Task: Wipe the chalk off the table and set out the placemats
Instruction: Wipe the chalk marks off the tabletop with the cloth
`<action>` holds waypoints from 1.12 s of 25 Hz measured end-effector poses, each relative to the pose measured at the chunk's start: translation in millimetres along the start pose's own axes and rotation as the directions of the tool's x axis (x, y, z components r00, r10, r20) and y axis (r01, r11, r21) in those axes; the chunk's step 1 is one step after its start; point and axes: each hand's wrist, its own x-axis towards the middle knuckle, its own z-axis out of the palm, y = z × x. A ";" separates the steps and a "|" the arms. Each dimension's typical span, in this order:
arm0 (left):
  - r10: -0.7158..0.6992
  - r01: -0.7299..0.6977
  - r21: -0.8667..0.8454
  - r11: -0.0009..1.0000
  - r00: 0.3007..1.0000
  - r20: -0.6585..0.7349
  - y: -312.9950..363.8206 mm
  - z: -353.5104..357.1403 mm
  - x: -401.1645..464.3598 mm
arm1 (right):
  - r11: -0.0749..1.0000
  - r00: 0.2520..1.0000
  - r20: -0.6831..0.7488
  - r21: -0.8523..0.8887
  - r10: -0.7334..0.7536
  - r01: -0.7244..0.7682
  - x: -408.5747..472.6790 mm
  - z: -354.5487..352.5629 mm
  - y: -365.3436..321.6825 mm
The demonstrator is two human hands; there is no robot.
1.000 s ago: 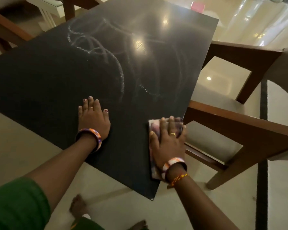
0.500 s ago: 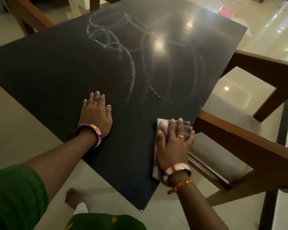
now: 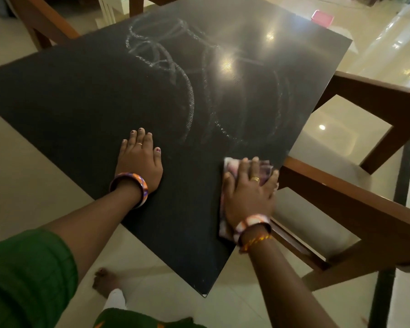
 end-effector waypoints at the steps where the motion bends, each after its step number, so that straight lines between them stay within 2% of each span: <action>1: 0.002 -0.002 0.000 1.000 1.000 0.002 0.1 0.4 0.1 | 0.999 0.999 0.027 -0.033 -0.040 0.040 -24.1 3.2 -5.7; 3: 0.004 -0.004 -0.002 1.000 1.000 0.007 0.3 -0.1 0.2 | 0.988 0.992 0.071 -0.104 -0.109 0.116 -40.6 6.0 -8.6; 5: 0.004 -0.004 -0.007 1.000 1.000 0.005 0.2 -1.4 0.2 | 0.978 0.985 0.072 -0.131 -0.157 0.165 -8.1 0.4 -4.6; 8: -0.003 0.004 -0.002 1.000 1.000 0.018 0.8 -2.4 -0.9 | 0.994 0.994 0.064 -0.063 -0.086 0.090 68.9 -8.1 -5.2; 10: -0.007 0.007 -0.005 1.000 1.000 0.017 1.1 -2.6 -0.8 | 0.995 0.995 0.069 -0.063 -0.076 0.081 85.6 -6.6 -21.5; 12: -0.004 0.004 0.001 1.000 1.000 0.017 0.5 -2.3 -0.3 | 0.968 0.967 0.094 -0.064 -0.237 0.243 60.5 -0.3 -35.9; 15: -0.004 0.004 -0.007 1.000 1.000 0.016 0.6 -0.9 -0.1 | 0.873 0.870 0.153 -0.070 -0.470 0.483 -0.4 3.2 -18.0; 17: -0.005 0.006 -0.007 1.000 1.000 0.019 1.7 0.2 -0.1 | 0.894 0.894 0.137 -0.092 -0.426 0.439 -1.1 -4.7 9.5; 19: -0.008 0.008 -0.001 1.000 1.000 0.018 2.2 0.3 0.3 | 0.966 0.964 0.109 -0.069 -0.241 0.249 36.2 -14.5 20.4; 21: -0.006 0.006 0.009 1.000 1.000 0.029 2.2 -0.3 0.2 | 0.995 0.992 0.074 -0.026 -0.098 0.100 82.0 -16.6 5.8; 22: -0.007 0.007 0.012 1.000 0.999 0.032 2.0 -0.6 0.4 | 0.997 0.995 0.067 -0.025 -0.077 0.079 97.1 -12.6 -11.0; 23: -0.008 0.008 0.015 1.000 0.999 0.035 2.1 -1.0 0.2 | 0.995 0.993 0.070 -0.033 -0.095 0.097 102.6 -7.4 -31.2; 25: -0.003 0.002 0.016 1.000 0.999 0.043 2.7 -2.2 -0.6 | 0.969 0.966 0.098 -0.042 -0.238 0.243 85.0 3.6 -61.5; 27: 0.003 -0.003 0.003 1.000 0.999 0.042 2.6 -3.3 -1.4 | 0.903 0.900 0.142 -0.070 -0.412 0.425 46.1 10.1 -59.8; 28: 0.003 -0.003 0.001 1.000 0.999 0.041 2.5 -3.5 -1.9 | 0.884 0.882 0.151 -0.080 -0.446 0.461 30.1 9.2 -46.7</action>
